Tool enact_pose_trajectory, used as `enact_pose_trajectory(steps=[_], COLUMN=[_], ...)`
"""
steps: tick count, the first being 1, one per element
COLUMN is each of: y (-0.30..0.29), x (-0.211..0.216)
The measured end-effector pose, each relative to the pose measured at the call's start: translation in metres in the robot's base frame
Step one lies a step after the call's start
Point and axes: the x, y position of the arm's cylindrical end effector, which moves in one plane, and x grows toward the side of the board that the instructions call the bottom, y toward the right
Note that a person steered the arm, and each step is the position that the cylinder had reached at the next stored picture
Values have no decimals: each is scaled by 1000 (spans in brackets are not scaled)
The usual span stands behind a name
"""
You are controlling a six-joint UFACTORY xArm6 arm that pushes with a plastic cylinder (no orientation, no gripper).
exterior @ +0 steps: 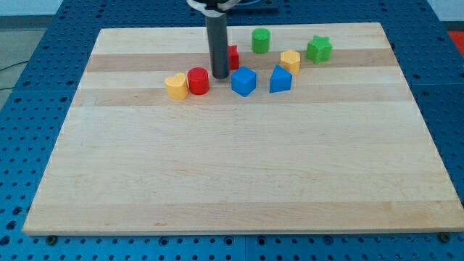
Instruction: Separate the yellow heart and red circle
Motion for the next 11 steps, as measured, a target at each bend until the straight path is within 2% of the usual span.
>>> enact_pose_trajectory(steps=[2,5,6,7,8,9,10,11], y=[-46,37,16,-98,-186,-197,-133,-104], x=[-30,-39,-42,-50,-20,45,84,63])
